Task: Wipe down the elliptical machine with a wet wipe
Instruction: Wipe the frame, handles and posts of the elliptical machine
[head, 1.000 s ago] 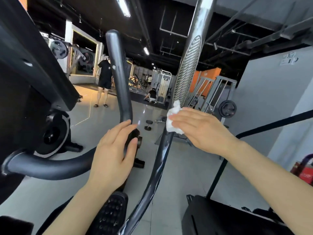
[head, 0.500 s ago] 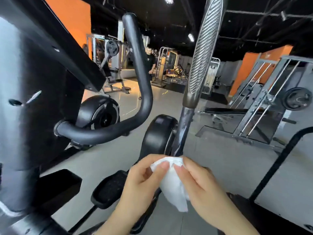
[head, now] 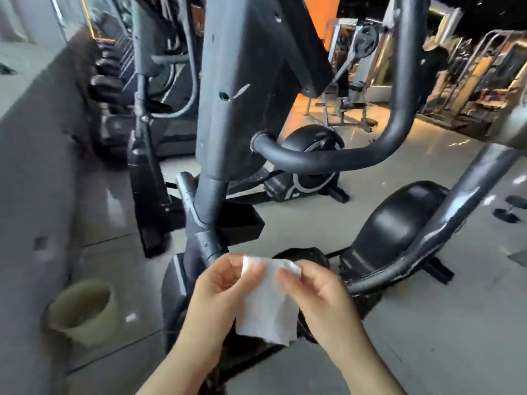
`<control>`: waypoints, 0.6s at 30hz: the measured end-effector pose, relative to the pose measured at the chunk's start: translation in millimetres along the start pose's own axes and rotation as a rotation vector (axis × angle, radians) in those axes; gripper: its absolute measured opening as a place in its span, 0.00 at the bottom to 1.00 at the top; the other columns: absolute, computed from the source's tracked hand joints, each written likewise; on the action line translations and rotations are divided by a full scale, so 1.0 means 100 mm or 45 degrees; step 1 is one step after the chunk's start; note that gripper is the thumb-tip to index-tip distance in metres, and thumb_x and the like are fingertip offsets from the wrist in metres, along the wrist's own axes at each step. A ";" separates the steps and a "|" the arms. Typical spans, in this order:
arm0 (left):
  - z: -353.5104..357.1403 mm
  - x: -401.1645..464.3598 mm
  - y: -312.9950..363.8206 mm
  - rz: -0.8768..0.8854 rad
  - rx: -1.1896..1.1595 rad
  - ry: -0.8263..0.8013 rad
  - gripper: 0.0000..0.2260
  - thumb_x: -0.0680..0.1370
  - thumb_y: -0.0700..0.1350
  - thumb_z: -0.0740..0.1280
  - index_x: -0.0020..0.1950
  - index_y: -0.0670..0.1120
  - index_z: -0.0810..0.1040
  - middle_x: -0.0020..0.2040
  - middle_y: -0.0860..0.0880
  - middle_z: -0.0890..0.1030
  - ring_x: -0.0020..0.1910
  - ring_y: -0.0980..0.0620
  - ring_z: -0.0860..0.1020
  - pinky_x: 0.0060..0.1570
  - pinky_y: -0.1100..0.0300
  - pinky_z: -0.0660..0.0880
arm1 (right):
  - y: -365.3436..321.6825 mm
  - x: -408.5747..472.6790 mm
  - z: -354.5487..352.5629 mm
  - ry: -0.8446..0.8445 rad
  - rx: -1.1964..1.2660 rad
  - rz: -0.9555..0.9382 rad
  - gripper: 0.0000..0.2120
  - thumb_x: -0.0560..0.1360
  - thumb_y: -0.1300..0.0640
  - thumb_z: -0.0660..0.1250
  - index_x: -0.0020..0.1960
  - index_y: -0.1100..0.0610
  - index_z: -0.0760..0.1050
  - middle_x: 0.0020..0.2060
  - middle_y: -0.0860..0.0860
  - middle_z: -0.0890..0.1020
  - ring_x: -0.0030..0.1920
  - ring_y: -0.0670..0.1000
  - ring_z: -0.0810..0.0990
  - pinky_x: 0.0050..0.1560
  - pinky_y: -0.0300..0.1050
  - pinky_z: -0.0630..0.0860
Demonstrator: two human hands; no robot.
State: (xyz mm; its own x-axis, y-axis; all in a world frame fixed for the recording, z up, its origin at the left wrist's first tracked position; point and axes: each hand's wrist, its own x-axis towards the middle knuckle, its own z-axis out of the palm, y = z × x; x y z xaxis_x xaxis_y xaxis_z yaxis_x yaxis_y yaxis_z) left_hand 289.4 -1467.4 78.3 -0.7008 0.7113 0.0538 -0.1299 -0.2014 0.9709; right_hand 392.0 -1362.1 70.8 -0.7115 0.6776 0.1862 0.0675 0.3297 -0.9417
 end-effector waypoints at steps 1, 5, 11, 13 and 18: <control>-0.10 -0.06 0.01 -0.011 -0.008 0.024 0.11 0.73 0.47 0.67 0.43 0.38 0.79 0.34 0.51 0.82 0.34 0.58 0.79 0.34 0.69 0.73 | 0.01 0.02 0.08 -0.058 0.054 0.010 0.23 0.70 0.37 0.65 0.38 0.59 0.73 0.30 0.47 0.71 0.34 0.45 0.68 0.37 0.44 0.65; -0.36 -0.19 0.02 0.018 0.039 0.261 0.07 0.78 0.41 0.66 0.42 0.39 0.79 0.33 0.51 0.81 0.31 0.59 0.78 0.31 0.69 0.72 | -0.02 0.03 0.42 -0.186 0.184 0.055 0.23 0.71 0.38 0.64 0.41 0.60 0.75 0.33 0.54 0.73 0.37 0.47 0.71 0.38 0.44 0.67; -0.80 -0.17 -0.16 -0.014 0.184 0.508 0.10 0.79 0.44 0.67 0.39 0.41 0.76 0.30 0.54 0.75 0.30 0.58 0.71 0.30 0.68 0.69 | -0.05 0.15 0.91 -0.200 0.248 0.215 0.21 0.79 0.48 0.62 0.32 0.58 0.71 0.27 0.53 0.72 0.32 0.45 0.70 0.33 0.38 0.67; -1.03 -0.16 -0.20 -0.055 0.159 0.550 0.12 0.79 0.45 0.67 0.39 0.40 0.75 0.30 0.53 0.74 0.30 0.57 0.70 0.30 0.67 0.68 | -0.03 0.23 1.14 -0.267 0.249 0.231 0.24 0.77 0.42 0.65 0.40 0.64 0.76 0.34 0.60 0.79 0.37 0.49 0.75 0.40 0.46 0.72; -1.87 0.03 -0.20 -0.090 0.142 0.600 0.11 0.79 0.44 0.67 0.38 0.41 0.74 0.30 0.53 0.74 0.30 0.57 0.71 0.29 0.68 0.67 | -0.07 0.54 1.93 -0.473 0.264 0.313 0.09 0.72 0.61 0.73 0.50 0.57 0.77 0.37 0.53 0.85 0.37 0.48 0.82 0.34 0.38 0.76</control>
State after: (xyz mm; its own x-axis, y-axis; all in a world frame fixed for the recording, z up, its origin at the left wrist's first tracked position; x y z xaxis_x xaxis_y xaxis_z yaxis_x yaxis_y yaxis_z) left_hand 158.4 -1586.9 15.4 -0.9377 0.3329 -0.0996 -0.1306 -0.0720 0.9888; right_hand 218.1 -1454.5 33.8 -0.8958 0.4264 -0.1258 0.1509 0.0255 -0.9882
